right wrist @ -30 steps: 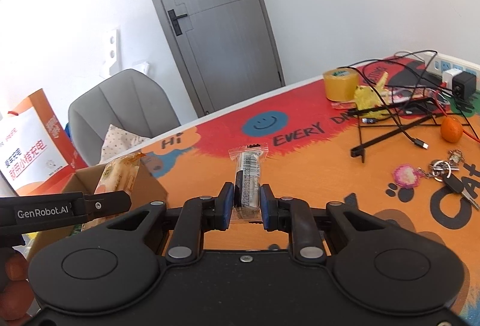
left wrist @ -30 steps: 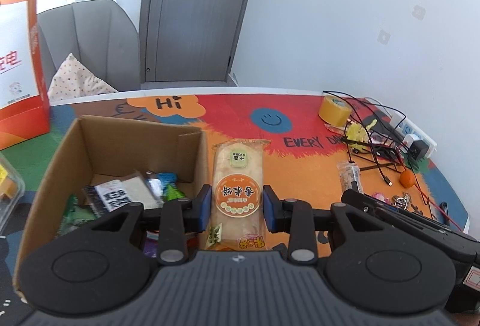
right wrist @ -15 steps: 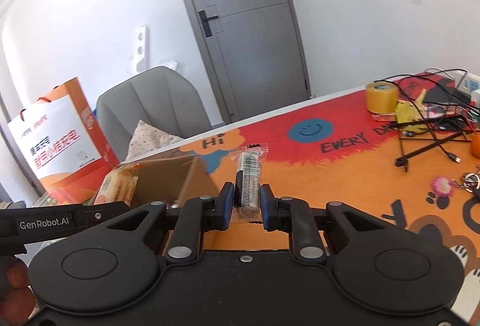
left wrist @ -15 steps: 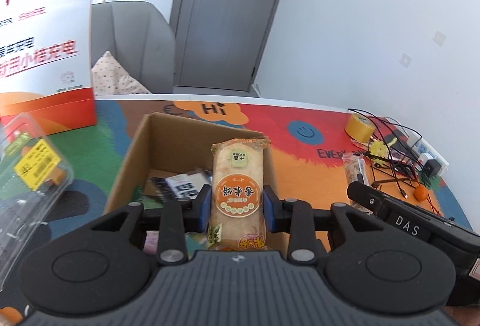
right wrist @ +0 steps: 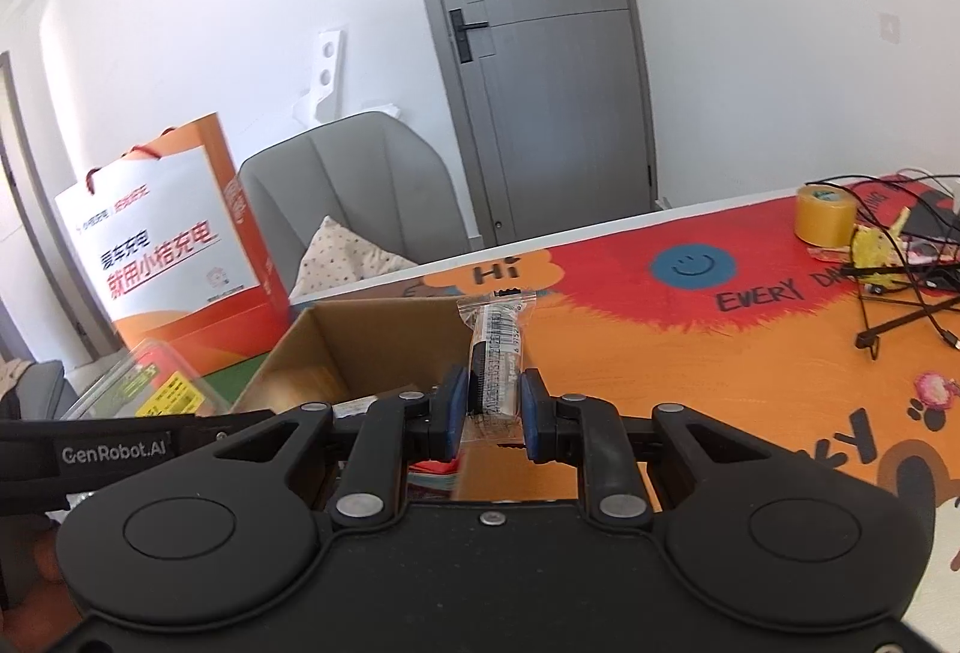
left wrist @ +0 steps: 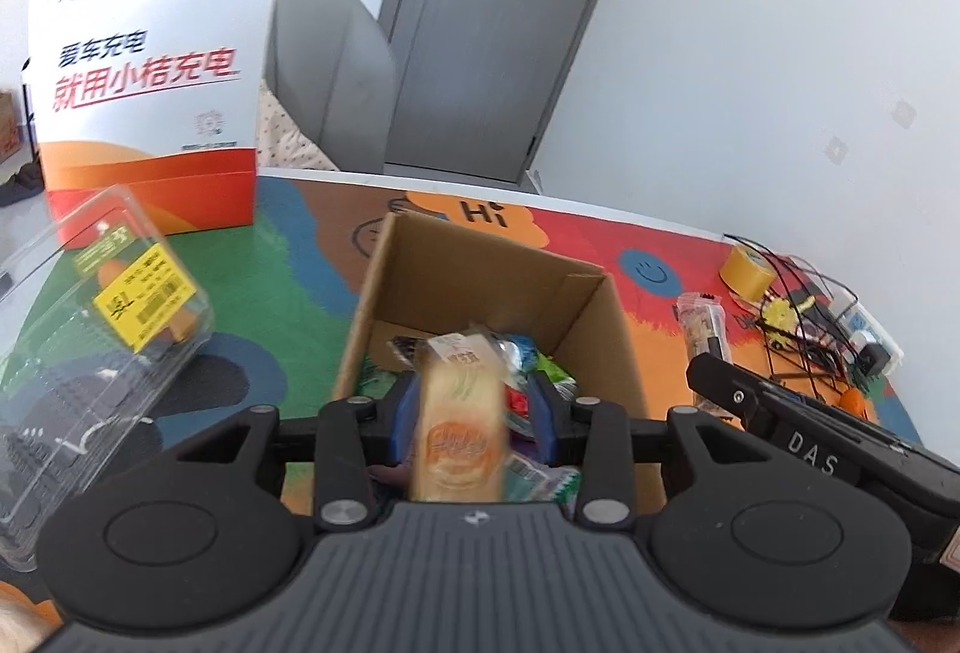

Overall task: Organize snacks
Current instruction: 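Carry both items into the box and open both tools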

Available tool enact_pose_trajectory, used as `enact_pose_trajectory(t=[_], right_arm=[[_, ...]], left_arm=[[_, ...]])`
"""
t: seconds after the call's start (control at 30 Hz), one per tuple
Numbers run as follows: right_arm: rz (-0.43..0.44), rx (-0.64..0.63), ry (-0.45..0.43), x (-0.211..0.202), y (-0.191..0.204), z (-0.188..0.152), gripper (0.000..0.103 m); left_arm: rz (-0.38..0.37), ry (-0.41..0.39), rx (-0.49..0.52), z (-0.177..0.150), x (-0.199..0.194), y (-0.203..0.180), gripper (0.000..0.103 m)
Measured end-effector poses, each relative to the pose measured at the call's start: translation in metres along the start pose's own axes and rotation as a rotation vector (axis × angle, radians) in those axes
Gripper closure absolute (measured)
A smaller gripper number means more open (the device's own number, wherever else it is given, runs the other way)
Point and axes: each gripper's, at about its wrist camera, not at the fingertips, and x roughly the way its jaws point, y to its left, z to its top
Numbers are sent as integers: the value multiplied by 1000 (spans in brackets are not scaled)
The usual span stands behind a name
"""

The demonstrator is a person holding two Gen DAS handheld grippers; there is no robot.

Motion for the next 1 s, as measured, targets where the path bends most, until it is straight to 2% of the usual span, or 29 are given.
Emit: enact_pose_trajectory(t=[0.17,0.63,0.7,0.77,0.8,1.0], right_arm=[[3,-17,4,3,9,4,83],[47,-60,14,22,35,21,82],[58,-54,15,26,37,25,79],[51,-57,14,27,38,27,65],[45,-57,7,26,37,27,63],[28,-39,32,22,29,23,63]], left_arm=[[10,-10,-44,4,-4,16,65],[41,-49,-114,17,-15,50,54],[47,-48,-125,18,-14,55,53],[50,-44,-133,19,-13,59,53],[52,-43,-135,20,-12,60,52],[48,-34,-139,20,-9,58,42]])
